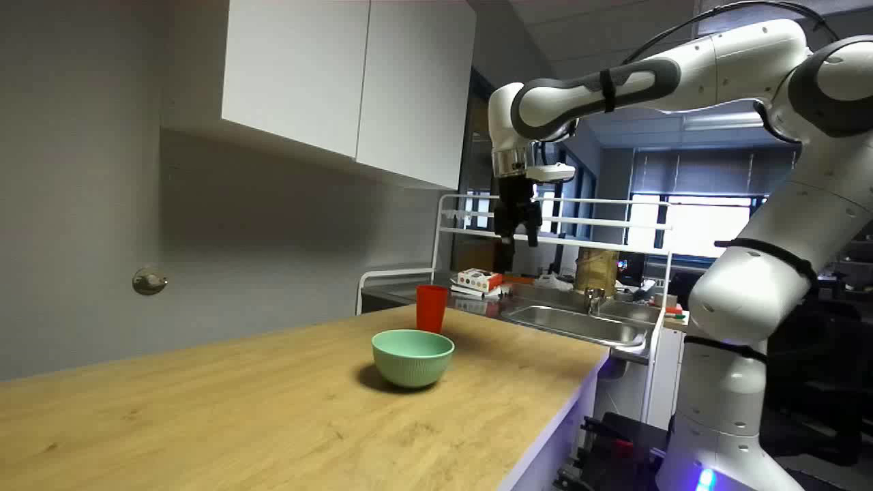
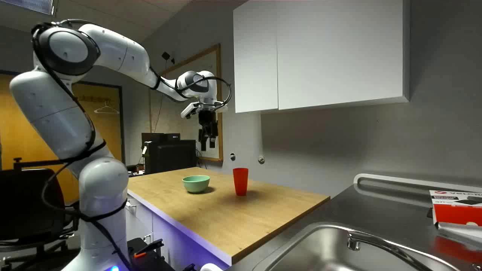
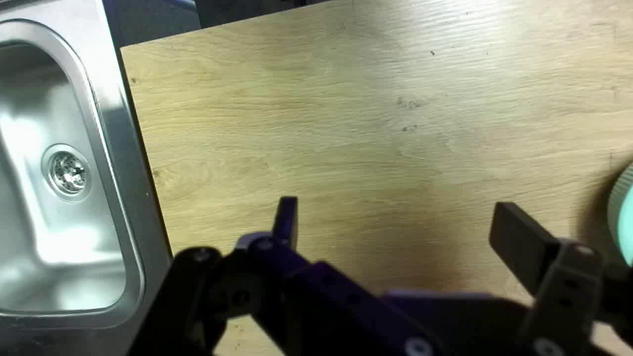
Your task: Pour the contents in the orange cup into light-green bowl
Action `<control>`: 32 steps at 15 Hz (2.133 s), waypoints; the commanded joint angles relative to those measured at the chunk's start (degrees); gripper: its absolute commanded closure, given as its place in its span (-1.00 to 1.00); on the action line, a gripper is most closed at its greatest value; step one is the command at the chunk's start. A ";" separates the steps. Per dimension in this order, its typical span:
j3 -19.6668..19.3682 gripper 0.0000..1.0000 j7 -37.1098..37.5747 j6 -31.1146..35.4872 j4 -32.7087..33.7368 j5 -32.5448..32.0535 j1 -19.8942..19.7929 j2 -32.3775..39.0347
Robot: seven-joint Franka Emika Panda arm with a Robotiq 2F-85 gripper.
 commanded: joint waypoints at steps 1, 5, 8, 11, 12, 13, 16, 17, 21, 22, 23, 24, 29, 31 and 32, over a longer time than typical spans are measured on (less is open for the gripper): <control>-0.78 -1.00 0.32 -0.20 0.16 -0.32 0.96 0.11; -0.78 -1.00 0.32 -0.20 0.16 -0.33 0.96 0.09; -0.78 -1.00 0.32 -0.20 0.16 -0.33 0.96 0.09; -0.78 -1.00 0.32 -0.20 0.16 -0.33 0.96 0.09; -0.78 -1.00 0.32 -0.20 0.16 -0.33 0.96 0.09; -0.78 -1.00 0.32 -0.20 0.16 -0.33 0.96 0.09; -0.88 -1.00 0.67 -0.76 1.31 -0.36 0.75 1.44; -0.96 -1.00 0.86 -0.71 1.76 -0.24 0.68 1.98; -1.39 -1.00 2.41 -0.14 4.63 -0.02 0.24 4.76; -1.75 -1.00 2.35 0.21 5.74 0.30 0.22 5.74; -2.07 -1.00 2.44 0.69 6.75 0.51 0.19 6.71; -2.59 -1.00 2.06 1.52 7.95 1.08 0.25 7.88; -4.12 -1.00 1.78 3.32 14.59 1.47 0.23 14.95; -4.73 -1.00 1.48 3.27 17.67 2.16 0.37 18.18; -5.02 -1.00 1.35 2.98 19.47 2.66 0.41 20.03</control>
